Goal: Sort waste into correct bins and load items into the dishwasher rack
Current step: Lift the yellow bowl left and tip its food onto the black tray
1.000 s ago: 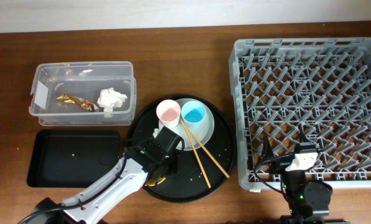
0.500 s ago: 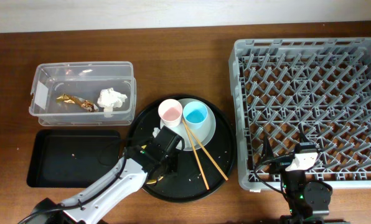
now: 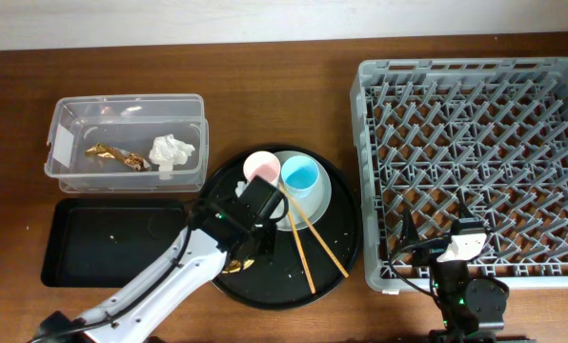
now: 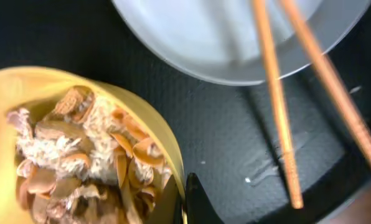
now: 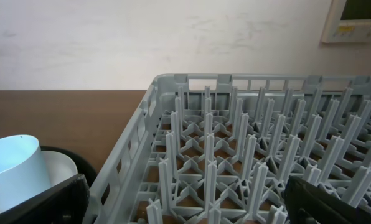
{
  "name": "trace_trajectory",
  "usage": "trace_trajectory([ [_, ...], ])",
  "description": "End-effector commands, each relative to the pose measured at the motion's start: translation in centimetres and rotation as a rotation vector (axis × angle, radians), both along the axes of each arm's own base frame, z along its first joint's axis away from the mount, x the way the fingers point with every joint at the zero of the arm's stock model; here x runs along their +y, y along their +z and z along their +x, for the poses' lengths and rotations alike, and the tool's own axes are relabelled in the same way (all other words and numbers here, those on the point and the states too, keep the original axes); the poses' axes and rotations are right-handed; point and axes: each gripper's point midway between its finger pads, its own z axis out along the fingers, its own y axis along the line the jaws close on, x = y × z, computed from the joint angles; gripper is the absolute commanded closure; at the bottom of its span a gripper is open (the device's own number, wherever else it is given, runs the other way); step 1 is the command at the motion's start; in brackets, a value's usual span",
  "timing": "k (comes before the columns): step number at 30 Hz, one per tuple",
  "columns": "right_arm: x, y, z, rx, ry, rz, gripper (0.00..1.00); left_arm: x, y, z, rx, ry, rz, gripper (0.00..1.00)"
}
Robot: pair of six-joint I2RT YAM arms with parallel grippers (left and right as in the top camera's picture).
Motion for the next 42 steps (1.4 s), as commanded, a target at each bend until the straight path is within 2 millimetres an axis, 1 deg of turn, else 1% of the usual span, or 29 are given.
trace_trajectory([
  [1, -0.2, -0.2, 0.0, 0.004, -0.008, 0.006, 0.02, -1.0, 3.0, 1.3, -0.045, -0.003, -0.04, 0.99],
  [3, -0.2, -0.2, 0.0, 0.004, -0.008, 0.006, 0.02, -0.6, 3.5, 1.7, -0.076, -0.001, -0.021, 1.0],
  [5, -0.2, -0.2, 0.0, 0.004, -0.008, 0.006, 0.02, 0.9, 4.3, 2.2, -0.119, 0.028, 0.022, 1.0],
  [6, -0.2, -0.2, 0.0, 0.004, -0.008, 0.006, 0.02, 2.1, 5.0, 2.4, -0.128, 0.049, 0.023, 1.0],
  [8, -0.2, -0.2, 0.0, 0.004, -0.008, 0.006, 0.01, 4.8, 6.4, 3.1, -0.157, 0.102, 0.013, 0.99],
  [9, -0.2, -0.2, 0.0, 0.004, -0.008, 0.006, 0.02, 6.3, 7.4, 3.4, -0.168, 0.124, -0.019, 0.99],
  [10, -0.2, -0.2, 0.0, 0.004, -0.008, 0.006, 0.02, 7.5, 7.9, 3.5, -0.175, 0.153, -0.032, 1.0],
  [12, -0.2, -0.2, 0.0, 0.004, -0.008, 0.006, 0.02, 11.5, 9.0, 4.0, -0.201, 0.237, -0.047, 1.0],
  [14, -0.2, -0.2, 0.0, 0.004, -0.008, 0.006, 0.02, 15.2, 9.3, 4.5, -0.207, 0.317, -0.064, 1.0],
  [15, -0.2, -0.2, 0.0, 0.004, -0.008, 0.006, 0.01, 16.6, 9.3, 4.6, -0.208, 0.348, -0.078, 0.99],
  [16, -0.2, -0.2, 0.0, 0.004, -0.008, 0.006, 0.02, 18.9, 9.5, 4.6, -0.218, 0.403, -0.112, 1.0],
  [17, -0.2, -0.2, 0.0, 0.004, -0.008, 0.006, 0.02, 20.2, 9.7, 4.6, -0.231, 0.426, -0.153, 1.0],
  [18, -0.2, -0.2, 0.0, 0.004, -0.008, 0.006, 0.02, 21.0, 10.0, 4.5, -0.242, 0.445, -0.188, 0.99],
  [20, -0.2, -0.2, 0.0, 0.004, -0.008, 0.006, 0.01, 22.4, 10.9, 4.6, -0.292, 0.469, -0.296, 1.0],
  [22, -0.2, -0.2, 0.0, 0.004, -0.008, 0.006, 0.02, 22.9, 11.5, 4.8, -0.344, 0.477, -0.395, 0.99],
  [24, -0.2, -0.2, 0.0, 0.004, -0.008, 0.006, 0.02, 23.6, 11.8, 5.0, -0.401, 0.486, -0.469, 1.0],
  [26, -0.2, -0.2, 0.0, 0.004, -0.008, 0.006, 0.02, 24.3, 11.5, 5.0, -0.444, 0.509, -0.543, 1.0],
  [28, -0.2, -0.2, 0.0, 0.004, -0.008, 0.006, 0.02, 25.8, 10.7, 4.6, -0.485, 0.553, -0.566, 1.0],
  [31, -0.2, -0.2, 0.0, 0.004, -0.008, 0.006, 0.02, 26.2, 10.5, 4.5, -0.547, 0.556, -0.65, 0.99],
  [34, -0.2, -0.2, 0.0, 0.004, -0.008, 0.006, 0.02, 26.4, 9.7, 4.8, -0.543, 0.544, -0.763, 1.0],
  [35, -0.2, -0.2, 0.0, 0.004, -0.008, 0.006, 0.02, 26.1, 9.4, 5.1, -0.548, 0.508, -0.851, 1.0],
  [37, -0.2, -0.2, 0.0, 0.004, -0.008, 0.006, 0.02, 26.1, 9.0, 5.5, -0.548, 0.496, -0.981, 1.0],
  [39, -0.2, -0.2, 0.0, 0.004, -0.008, 0.006, 0.02, 26.7, 9.1, 5.6, -0.581, 0.498, -1.113, 1.0],
  [41, -0.2, -0.2, 0.0, 0.004, -0.008, 0.006, 0.02, 27.5, 8.8, 5.4, -0.595, 0.527, -1.164, 1.0],
  [42, -0.2, -0.2, 0.0, 0.004, -0.008, 0.006, 0.02, 27.5, 9.1, 5.4, -0.605, 0.523, -1.182, 1.0],
])
